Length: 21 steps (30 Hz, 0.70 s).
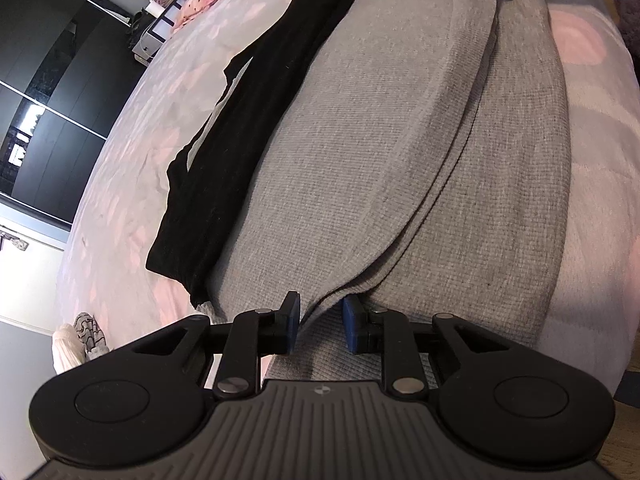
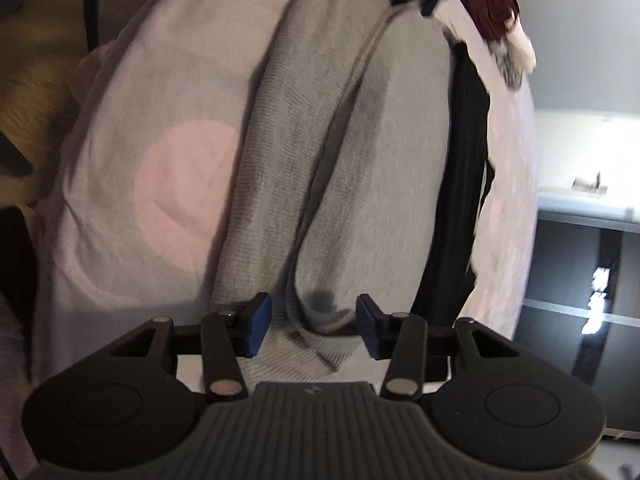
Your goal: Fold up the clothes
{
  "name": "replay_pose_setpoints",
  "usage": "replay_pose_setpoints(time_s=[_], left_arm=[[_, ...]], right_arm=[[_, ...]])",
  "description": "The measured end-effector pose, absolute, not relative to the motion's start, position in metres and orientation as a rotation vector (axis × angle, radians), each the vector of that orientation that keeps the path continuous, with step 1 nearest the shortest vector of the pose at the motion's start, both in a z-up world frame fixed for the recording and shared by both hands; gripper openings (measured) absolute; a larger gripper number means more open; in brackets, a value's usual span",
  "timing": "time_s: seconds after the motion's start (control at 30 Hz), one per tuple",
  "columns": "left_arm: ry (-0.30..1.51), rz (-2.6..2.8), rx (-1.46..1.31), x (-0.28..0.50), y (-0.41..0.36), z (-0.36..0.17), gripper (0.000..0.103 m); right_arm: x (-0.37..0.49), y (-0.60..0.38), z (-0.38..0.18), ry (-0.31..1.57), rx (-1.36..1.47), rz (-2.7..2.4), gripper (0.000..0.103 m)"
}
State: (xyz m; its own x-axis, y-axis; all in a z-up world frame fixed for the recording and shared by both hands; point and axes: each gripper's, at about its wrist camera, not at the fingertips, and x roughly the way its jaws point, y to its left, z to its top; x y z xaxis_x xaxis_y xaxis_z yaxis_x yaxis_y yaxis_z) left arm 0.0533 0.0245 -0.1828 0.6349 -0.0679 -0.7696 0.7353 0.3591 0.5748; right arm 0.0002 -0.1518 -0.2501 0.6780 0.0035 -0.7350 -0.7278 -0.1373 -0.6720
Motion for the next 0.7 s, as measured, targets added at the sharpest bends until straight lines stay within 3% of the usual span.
replay_pose_setpoints(time_s=[0.2,0.33,0.37,0.4,0.53,0.63,0.7], left_arm=[[0.728,-0.580,1.093,0.053,0.024,-0.183,0.021],[0.717,-0.591,1.100,0.054,0.026,-0.182,0.021],[0.712,-0.597,1.104,0.054,0.027,-0.182,0.021],[0.709,-0.602,1.106,0.054,0.028,-0.181,0.021],[0.700,-0.618,1.109,0.055,0.032,-0.179,0.028],[0.687,-0.618,1.126,0.056,0.032,-0.179,0.037],[0.674,-0.624,1.150,0.056,0.030,-0.181,0.037]], right_arm=[[-0.003,-0.152,-0.259,0.546,-1.652,0.717,0.049],[0.003,-0.152,-0.267,0.567,-1.673,0.732,0.035],[0.008,-0.153,-0.264,0.606,-1.639,0.716,0.021],[0.013,-0.154,-0.263,0.640,-1.610,0.699,0.016],[0.021,-0.159,-0.258,0.701,-1.513,0.663,0.005],[0.027,-0.163,-0.249,0.743,-1.410,0.618,0.005],[0.037,-0.169,-0.240,0.788,-1.296,0.563,0.004]])
